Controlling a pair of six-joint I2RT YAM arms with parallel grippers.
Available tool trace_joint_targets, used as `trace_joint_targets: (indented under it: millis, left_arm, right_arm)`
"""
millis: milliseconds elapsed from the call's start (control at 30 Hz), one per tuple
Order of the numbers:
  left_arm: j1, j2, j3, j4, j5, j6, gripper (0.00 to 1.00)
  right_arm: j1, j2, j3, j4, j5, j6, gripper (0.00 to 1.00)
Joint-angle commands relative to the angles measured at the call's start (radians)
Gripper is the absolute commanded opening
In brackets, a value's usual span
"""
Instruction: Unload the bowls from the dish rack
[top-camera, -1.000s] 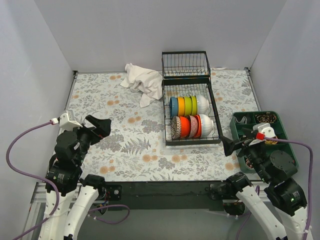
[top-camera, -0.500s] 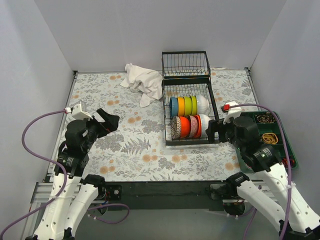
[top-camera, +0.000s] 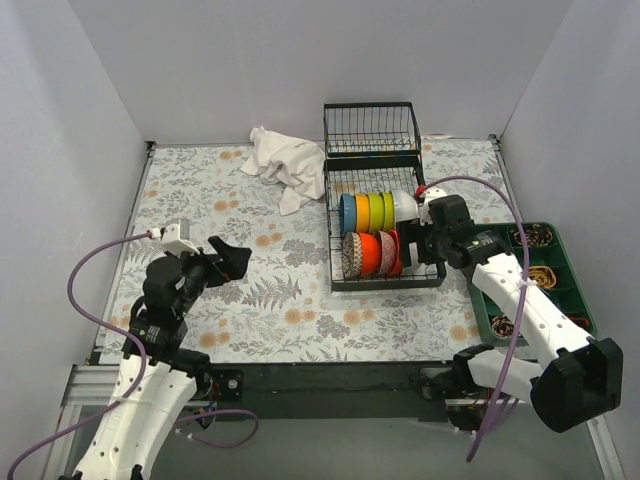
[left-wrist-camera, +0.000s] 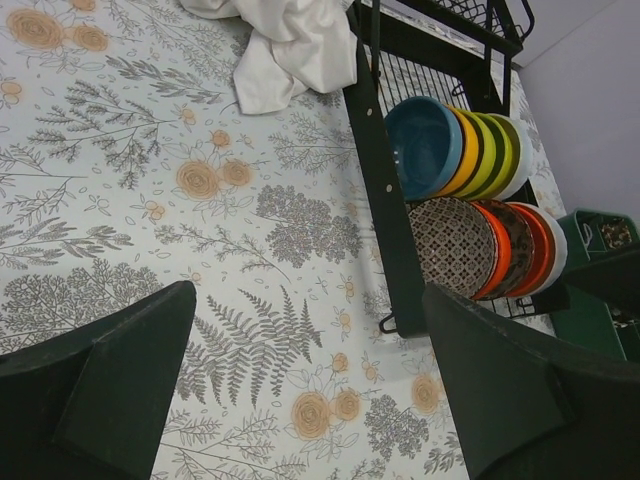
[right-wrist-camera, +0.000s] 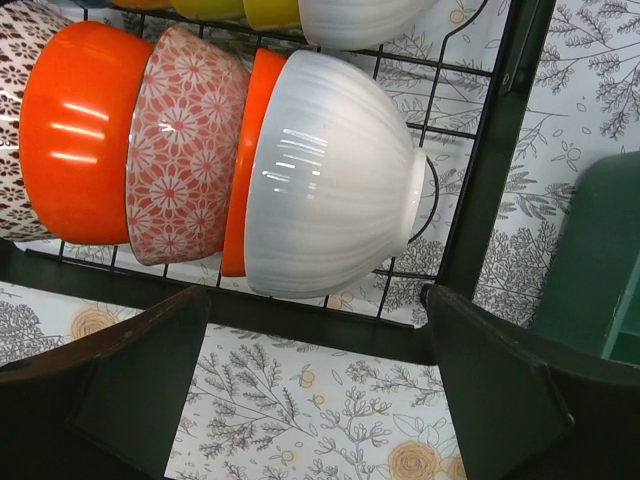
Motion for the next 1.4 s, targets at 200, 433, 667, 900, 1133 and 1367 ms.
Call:
trace_joint_targets:
  millis: [200,433,667,900,1133,1367]
  left_arm:
    - [-0.092,-0.067,-0.105,0.100,-0.023,0.058,0.98]
    - [-0.098,-0.026,-0.117,0.133,-0.030,0.073,0.98]
    - [-0.101,0.000,-0.119,0.143,-0.035,0.081,0.98]
    - [-0.099,0.005,-0.120,0.145,-0.035,0.086,0.98]
    - [-0.101,0.005,-0.120,0.146,-0.033,0.086,0.98]
    - [-0.102,0.005,-0.126,0.153,-0.032,0.087,0.98]
  right_arm:
    - [-0.152,0.009,0.020,0.024,-0.236,-0.118,0.99]
    - [-0.215,0.062,0.025,0.028,-0.403,-0.188,0.98]
    - [-0.217,0.107,-0.006,0.056,-0.434,-0.208,0.98]
    - [-0.223,0.134,-0.043,0.100,-0.431,-0.227,0.98]
    - [-0.229,0.147,-0.066,0.123,-0.409,-0.246,0.94]
    - [-0.232,0.151,-0.079,0.160,-0.385,-0.246,0.95]
